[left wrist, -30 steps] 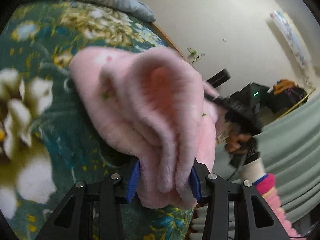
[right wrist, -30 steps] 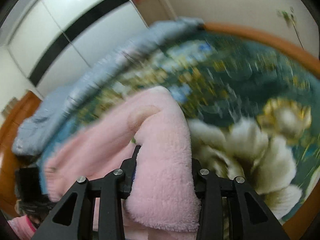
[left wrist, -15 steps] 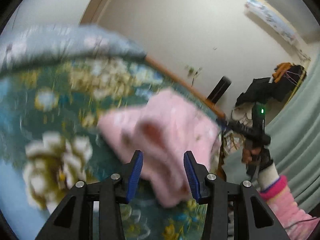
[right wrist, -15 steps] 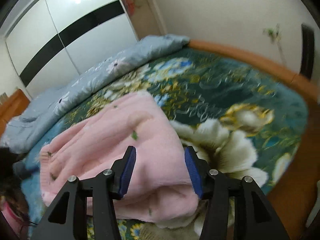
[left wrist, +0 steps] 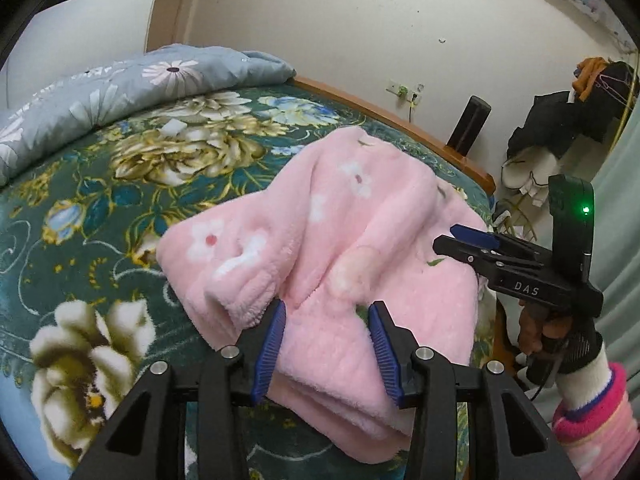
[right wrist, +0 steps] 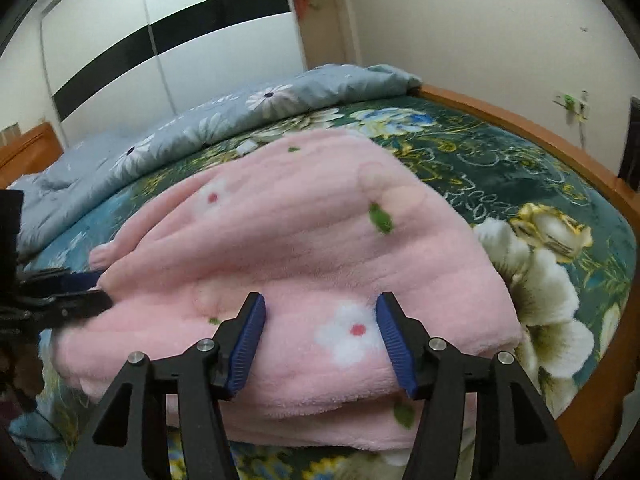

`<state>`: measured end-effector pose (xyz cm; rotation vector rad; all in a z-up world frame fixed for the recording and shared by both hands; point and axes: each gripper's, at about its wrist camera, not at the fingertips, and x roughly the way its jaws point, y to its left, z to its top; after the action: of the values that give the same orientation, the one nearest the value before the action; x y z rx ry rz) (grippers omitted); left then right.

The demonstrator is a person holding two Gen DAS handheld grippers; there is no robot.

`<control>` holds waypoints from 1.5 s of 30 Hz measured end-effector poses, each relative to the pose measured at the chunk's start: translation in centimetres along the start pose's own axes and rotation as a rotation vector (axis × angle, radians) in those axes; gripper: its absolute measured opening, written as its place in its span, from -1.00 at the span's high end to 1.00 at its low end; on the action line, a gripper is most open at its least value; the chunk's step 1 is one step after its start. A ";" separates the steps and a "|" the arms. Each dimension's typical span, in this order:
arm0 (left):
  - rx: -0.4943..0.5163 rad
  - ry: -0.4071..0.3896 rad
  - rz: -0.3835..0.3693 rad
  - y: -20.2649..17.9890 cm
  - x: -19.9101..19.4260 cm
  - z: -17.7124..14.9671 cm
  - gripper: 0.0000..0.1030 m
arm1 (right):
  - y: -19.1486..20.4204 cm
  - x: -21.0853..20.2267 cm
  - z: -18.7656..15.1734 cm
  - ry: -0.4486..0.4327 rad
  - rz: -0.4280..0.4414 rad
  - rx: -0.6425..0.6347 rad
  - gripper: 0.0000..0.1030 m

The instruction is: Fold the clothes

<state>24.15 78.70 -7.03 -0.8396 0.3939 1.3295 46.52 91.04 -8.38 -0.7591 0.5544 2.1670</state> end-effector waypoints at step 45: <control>-0.036 -0.073 0.181 -2.3 -12.3 -11.7 -1.00 | 16.1 -12.1 -11.5 -0.056 -0.212 0.151 -0.99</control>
<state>25.90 61.70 -5.52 -0.7975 0.3966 1.5345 44.45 68.06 -6.35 -0.6427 0.5745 1.9217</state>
